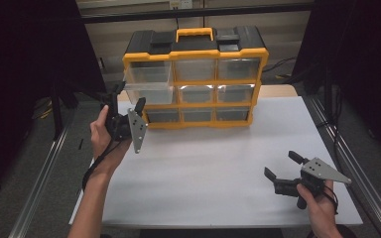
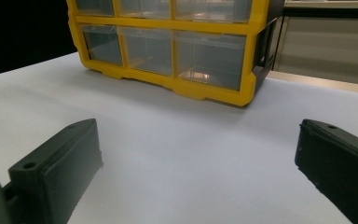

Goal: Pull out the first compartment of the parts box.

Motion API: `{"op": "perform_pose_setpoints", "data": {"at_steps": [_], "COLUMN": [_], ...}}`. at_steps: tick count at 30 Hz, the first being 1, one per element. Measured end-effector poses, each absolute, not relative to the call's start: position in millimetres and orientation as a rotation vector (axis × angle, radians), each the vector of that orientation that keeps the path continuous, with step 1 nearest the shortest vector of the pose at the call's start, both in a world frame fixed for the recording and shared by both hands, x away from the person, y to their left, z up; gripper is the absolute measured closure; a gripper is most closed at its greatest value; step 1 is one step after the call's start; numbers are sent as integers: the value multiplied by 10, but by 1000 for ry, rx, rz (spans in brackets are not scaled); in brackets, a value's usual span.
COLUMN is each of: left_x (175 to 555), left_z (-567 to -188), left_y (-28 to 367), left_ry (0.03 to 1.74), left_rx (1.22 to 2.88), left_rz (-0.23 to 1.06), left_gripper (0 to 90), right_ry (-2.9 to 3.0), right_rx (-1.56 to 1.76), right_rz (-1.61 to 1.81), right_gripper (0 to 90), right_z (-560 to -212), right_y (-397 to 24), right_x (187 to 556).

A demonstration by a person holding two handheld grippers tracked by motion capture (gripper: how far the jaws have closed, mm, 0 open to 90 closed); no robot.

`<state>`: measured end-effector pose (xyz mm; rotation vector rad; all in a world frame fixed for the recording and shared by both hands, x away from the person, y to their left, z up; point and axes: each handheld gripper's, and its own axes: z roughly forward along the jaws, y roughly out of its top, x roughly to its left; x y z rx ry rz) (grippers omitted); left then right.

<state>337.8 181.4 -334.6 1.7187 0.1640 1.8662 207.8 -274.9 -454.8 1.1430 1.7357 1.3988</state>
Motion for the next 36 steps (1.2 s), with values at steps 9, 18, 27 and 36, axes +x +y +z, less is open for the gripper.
{"op": "perform_pose_setpoints", "data": {"at_steps": [9,18,27,36], "left_x": [3389,3446,3559,3642], "left_z": [-3277,-3200,-3183,-3321], "left_y": [1908,2027,2296,2395], "left_ry": [396,590,832,900], "left_rx": [1641,1578,1433,1400], "left_rz": [1660,1344,932,842], "left_gripper": [122,61,42,19], "right_ry": [1747,1760,1761,1760], "right_rx": [1127,1116,1118,1120], "right_rz": [1403,1407,1406,1402], "right_gripper": [1,1,2,2], "right_z": [-4541,-4541,-4545,-4545], "right_y": [-2740,-2720,-2712,-2716], "right_x": [2066,2078,2087,2090]}}
